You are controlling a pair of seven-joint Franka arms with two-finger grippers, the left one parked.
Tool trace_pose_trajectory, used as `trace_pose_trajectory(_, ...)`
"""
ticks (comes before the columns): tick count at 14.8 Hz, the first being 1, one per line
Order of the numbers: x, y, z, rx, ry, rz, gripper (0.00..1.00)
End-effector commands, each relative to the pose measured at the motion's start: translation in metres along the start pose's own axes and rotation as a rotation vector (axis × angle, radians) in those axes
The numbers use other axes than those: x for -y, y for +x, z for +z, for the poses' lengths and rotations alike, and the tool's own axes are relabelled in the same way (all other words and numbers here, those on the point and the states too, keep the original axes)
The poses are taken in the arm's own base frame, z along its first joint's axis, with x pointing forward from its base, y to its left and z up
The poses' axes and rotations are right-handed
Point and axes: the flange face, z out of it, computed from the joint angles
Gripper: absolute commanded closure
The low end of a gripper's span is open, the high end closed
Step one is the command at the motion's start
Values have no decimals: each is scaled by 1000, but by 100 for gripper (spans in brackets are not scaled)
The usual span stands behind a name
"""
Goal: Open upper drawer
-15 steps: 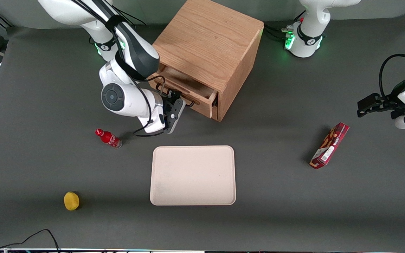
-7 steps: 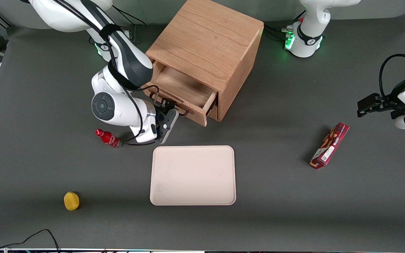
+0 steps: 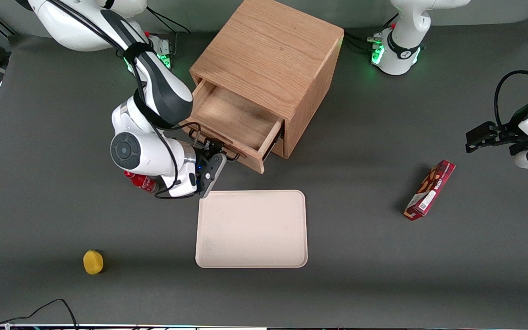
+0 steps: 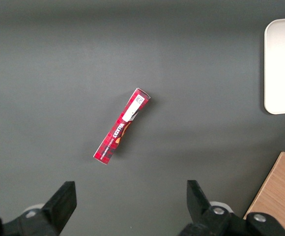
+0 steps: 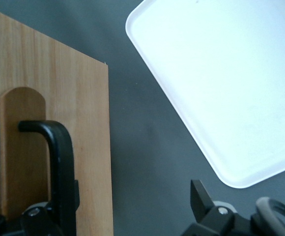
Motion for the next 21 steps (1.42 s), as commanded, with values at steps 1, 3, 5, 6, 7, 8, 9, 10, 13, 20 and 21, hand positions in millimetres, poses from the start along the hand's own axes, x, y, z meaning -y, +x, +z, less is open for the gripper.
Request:
trace_pose_trajectory(1, -23, -1, -13, 15, -6, -17, 0)
trace_pose_trajectory(3, -32, -2, -18, 13, -6, -19, 0)
trace_pose_trajectory(5, -41, -4, -20, 17, -13, -25, 0)
trace_pose_trajectory(6, -53, -8, -27, 14, -24, -14, 0)
trace_pose_trajectory(7, -58, -8, -27, 16, -21, -11, 0)
trace_pose_trajectory(8, -64, -9, -30, 14, -17, -6, 0)
trace_pose_trajectory(9, -69, -8, -31, 15, -20, -4, 0)
trace_pose_trajectory(10, -75, -9, -33, 19, -32, -1, 0)
trace_pose_trajectory(13, -86, -9, -36, 18, -36, 8, 0)
trace_pose_trajectory(20, -107, -18, -46, 14, -62, 12, 0)
trace_pose_trajectory(21, -108, -18, -48, 12, -66, 14, 0)
